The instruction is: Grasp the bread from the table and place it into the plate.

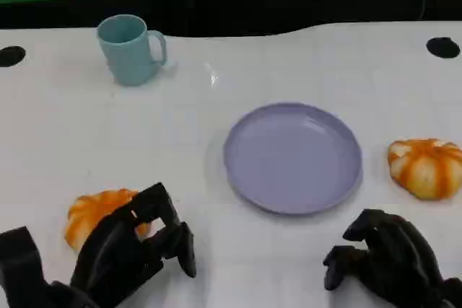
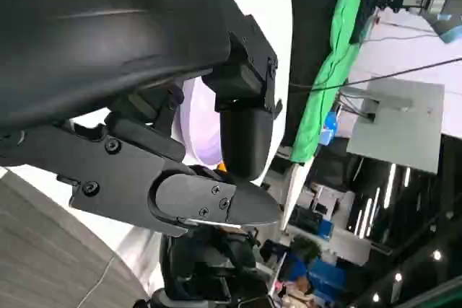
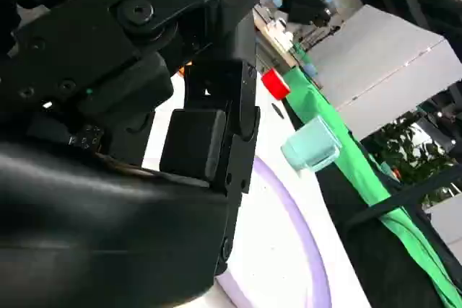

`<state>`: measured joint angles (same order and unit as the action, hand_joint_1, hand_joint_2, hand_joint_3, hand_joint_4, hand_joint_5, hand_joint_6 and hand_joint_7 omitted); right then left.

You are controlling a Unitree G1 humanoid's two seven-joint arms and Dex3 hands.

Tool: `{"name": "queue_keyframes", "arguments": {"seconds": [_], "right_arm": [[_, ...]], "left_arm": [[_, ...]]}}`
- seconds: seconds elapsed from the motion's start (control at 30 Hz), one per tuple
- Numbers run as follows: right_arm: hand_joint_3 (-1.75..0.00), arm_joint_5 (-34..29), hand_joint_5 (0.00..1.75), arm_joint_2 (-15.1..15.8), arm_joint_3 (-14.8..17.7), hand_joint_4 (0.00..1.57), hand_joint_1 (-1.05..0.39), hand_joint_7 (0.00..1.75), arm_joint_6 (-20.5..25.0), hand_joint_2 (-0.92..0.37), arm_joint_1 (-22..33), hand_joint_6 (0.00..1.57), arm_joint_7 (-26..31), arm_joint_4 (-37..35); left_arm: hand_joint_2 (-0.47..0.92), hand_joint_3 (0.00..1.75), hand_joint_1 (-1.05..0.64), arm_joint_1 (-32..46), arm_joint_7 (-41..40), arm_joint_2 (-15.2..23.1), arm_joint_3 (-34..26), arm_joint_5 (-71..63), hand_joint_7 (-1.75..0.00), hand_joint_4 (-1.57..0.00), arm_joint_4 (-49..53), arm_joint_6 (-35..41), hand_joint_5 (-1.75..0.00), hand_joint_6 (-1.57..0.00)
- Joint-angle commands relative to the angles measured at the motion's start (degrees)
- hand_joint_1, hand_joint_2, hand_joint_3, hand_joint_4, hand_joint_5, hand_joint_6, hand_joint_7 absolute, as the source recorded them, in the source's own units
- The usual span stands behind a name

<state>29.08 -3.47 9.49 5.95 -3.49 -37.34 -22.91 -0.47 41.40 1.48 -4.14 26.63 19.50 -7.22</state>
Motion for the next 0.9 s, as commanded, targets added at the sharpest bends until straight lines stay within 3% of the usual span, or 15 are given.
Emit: {"name": "queue_keyframes", "arguments": {"seconds": [0.03, 0.9], "right_arm": [[0.0, 0.2, 0.74, 0.6, 0.5, 1.57, -1.05, 0.37, 0.0, -0.72, 0.2, 1.57, 0.4, 0.5], [0.0, -0.1, 0.74, 0.7, 0.5, 1.57, -1.05, 0.37, -0.8, -0.73, -0.6, 1.57, -0.1, -0.8]], "left_arm": [[0.92, 0.19, -0.66, 0.2, 0.6, 0.5, -0.5, -0.2, -1.68, -0.8, 0.2, 0.0, -1.75, -0.59], [0.92, 0.18, -0.66, -0.4, 1.0, 0.6, -1.0, -0.3, -1.66, -0.79, 1.2, -0.3, -1.75, -0.59]]}}
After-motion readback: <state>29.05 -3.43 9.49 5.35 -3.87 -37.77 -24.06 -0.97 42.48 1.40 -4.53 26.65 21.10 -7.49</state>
